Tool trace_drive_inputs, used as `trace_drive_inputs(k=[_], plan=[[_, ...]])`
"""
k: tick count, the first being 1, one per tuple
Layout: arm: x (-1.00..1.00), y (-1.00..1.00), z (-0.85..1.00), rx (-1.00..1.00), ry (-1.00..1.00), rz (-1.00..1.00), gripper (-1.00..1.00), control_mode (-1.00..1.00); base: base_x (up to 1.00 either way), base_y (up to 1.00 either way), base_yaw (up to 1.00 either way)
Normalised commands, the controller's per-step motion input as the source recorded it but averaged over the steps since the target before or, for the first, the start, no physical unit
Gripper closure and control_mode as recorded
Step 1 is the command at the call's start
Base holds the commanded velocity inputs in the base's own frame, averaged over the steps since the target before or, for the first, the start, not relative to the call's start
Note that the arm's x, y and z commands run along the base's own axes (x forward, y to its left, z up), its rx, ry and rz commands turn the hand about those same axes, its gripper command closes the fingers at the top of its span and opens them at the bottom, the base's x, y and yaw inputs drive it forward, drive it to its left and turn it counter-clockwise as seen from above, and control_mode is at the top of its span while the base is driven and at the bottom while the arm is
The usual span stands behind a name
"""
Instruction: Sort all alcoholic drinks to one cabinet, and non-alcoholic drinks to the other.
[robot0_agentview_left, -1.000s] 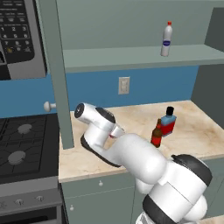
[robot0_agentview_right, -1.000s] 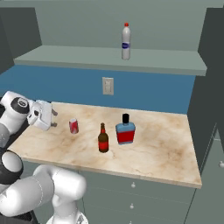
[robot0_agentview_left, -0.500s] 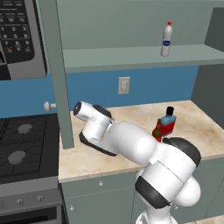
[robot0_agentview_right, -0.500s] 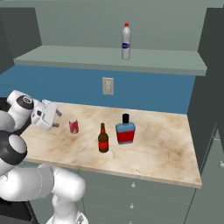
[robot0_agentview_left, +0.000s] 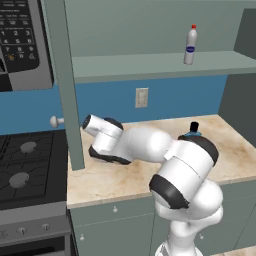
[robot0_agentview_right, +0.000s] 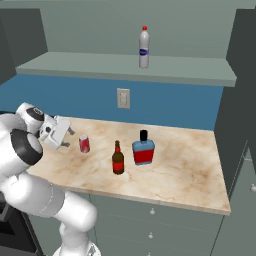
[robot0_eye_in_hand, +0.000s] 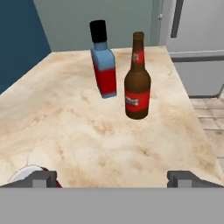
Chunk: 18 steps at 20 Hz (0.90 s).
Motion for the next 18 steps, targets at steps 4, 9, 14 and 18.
trace_drive_inputs(k=[4,9,14,18], plan=[[0.13,0.17,-0.11,0.00,0.04,-0.08,-1.00,-1.00,0.00,0.00,0.00],[0.16,0.16,-0.10,0.00,0.02,-0.06,-1.00,-1.00,0.00,0.00,0.00],[0.21,0.09,-0.15,-0.02,0.02,-0.06,-1.00,-1.00,0.00,0.00,0.00],[0.09,0.03,-0.20,-0.04,0.00,-0.08,-1.00,-1.00,0.00,0.00,0.00]])
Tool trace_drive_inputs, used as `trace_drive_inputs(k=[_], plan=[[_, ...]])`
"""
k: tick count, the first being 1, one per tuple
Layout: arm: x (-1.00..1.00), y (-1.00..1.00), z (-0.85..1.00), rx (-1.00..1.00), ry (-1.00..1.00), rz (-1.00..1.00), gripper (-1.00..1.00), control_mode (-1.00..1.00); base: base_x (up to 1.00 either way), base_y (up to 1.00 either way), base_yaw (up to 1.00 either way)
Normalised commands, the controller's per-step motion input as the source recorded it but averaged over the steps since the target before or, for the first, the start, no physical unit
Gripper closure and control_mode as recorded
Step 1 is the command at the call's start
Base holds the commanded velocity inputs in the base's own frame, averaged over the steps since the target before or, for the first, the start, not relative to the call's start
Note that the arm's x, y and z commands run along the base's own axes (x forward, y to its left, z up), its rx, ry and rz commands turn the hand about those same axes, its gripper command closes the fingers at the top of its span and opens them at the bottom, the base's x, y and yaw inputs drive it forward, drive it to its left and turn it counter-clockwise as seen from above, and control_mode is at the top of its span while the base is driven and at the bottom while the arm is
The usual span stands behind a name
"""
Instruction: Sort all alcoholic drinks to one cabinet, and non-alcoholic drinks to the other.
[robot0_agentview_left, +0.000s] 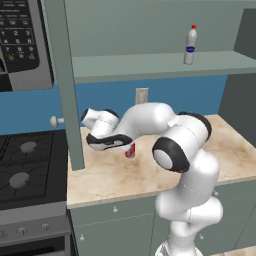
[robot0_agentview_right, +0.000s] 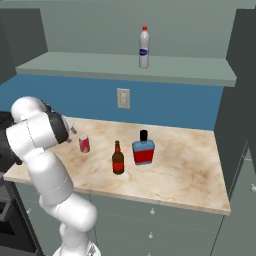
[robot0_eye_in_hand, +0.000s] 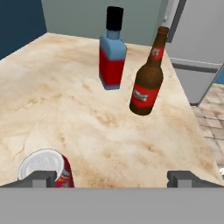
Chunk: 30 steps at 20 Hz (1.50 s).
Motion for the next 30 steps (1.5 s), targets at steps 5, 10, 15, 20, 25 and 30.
trace_drive_inputs(k=[5,10,15,20,25,30], plan=[[0.00,0.06,-0.22,-0.07,0.00,-0.08,-1.00,-1.00,0.00,0.00,0.00],[0.02,0.16,-0.13,-0.04,-0.01,-0.08,-1.00,-1.00,0.00,0.00,0.00],[0.00,0.18,-0.09,-0.03,-0.04,-0.07,-1.00,-1.00,0.00,0.00,0.00],[0.01,0.23,-0.09,-0.03,-0.07,-0.05,-1.00,-1.00,0.00,0.00,0.00],[0.06,0.18,-0.17,-0.03,-0.12,-0.05,-1.00,-1.00,0.00,0.00,0.00],[0.10,0.15,-0.19,-0.02,-0.13,-0.05,-1.00,-1.00,0.00,0.00,0.00]])
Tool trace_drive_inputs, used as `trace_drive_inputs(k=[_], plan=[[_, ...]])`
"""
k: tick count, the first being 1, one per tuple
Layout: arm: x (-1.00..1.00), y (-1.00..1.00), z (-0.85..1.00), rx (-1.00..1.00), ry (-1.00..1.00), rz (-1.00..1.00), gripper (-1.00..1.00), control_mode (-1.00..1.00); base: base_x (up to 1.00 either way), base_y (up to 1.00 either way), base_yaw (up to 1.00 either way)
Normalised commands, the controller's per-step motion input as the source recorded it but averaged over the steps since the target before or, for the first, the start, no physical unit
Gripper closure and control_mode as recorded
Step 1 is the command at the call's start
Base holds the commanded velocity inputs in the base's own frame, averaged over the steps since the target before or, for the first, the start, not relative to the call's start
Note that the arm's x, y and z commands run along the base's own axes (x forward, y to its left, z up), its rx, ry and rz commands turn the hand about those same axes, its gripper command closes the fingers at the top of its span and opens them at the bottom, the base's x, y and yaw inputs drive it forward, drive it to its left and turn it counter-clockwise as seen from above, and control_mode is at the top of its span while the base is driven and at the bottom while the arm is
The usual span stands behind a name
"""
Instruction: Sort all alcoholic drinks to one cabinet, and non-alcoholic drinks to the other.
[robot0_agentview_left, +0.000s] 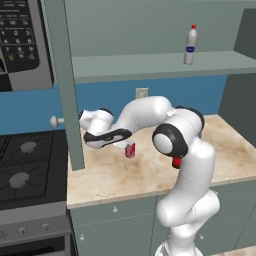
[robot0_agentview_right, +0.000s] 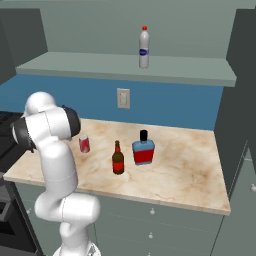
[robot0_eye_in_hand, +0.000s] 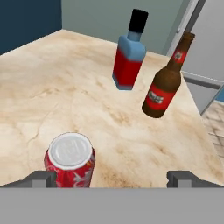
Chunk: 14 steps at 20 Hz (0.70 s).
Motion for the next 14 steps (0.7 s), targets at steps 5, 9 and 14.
trace_drive_inputs(k=[5,9,14], plan=[[0.07,0.13,-0.22,-0.02,-0.11,-0.05,-1.00,-1.00,0.00,0.00,0.00],[0.11,0.15,-0.21,-0.02,-0.09,-0.05,-1.00,-1.00,0.00,0.00,0.00],[0.09,0.18,-0.21,-0.02,-0.09,-0.05,-1.00,-1.00,0.00,0.00,0.00]])
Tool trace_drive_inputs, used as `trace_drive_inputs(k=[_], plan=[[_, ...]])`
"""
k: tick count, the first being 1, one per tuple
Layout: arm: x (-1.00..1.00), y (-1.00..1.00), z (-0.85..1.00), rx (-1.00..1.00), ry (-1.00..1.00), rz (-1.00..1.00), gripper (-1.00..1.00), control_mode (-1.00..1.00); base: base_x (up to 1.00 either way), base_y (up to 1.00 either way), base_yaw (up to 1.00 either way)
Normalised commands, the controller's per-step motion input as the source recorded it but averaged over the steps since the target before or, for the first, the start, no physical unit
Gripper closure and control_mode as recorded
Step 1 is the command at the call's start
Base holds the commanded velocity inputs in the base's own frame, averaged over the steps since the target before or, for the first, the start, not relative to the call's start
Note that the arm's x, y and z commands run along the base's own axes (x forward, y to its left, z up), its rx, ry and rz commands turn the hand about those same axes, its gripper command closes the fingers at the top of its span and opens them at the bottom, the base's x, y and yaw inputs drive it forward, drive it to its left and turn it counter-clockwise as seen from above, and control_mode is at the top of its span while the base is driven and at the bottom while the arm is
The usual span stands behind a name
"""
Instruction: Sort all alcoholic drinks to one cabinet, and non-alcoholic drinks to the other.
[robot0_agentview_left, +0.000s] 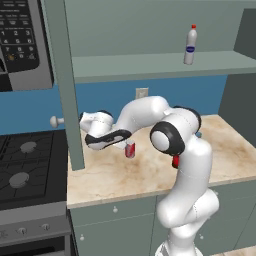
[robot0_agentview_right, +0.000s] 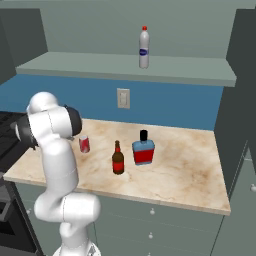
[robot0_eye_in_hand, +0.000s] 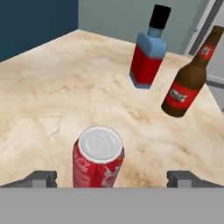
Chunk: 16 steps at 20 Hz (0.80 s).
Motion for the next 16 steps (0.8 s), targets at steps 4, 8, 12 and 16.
trace_drive_inputs(k=[4,8,12,16], plan=[[0.05,0.14,-0.22,-0.02,-0.07,-0.06,-1.00,-1.00,0.00,0.00,0.00],[0.01,0.06,-0.22,-0.02,-0.05,-0.07,-1.00,-1.00,0.00,0.00,0.00],[0.00,0.00,-0.22,-0.02,-0.03,-0.10,-1.00,-1.00,0.00,0.00,0.00],[0.00,0.00,-0.23,-0.01,-0.02,-0.11,-1.00,-1.00,0.00,0.00,0.00]])
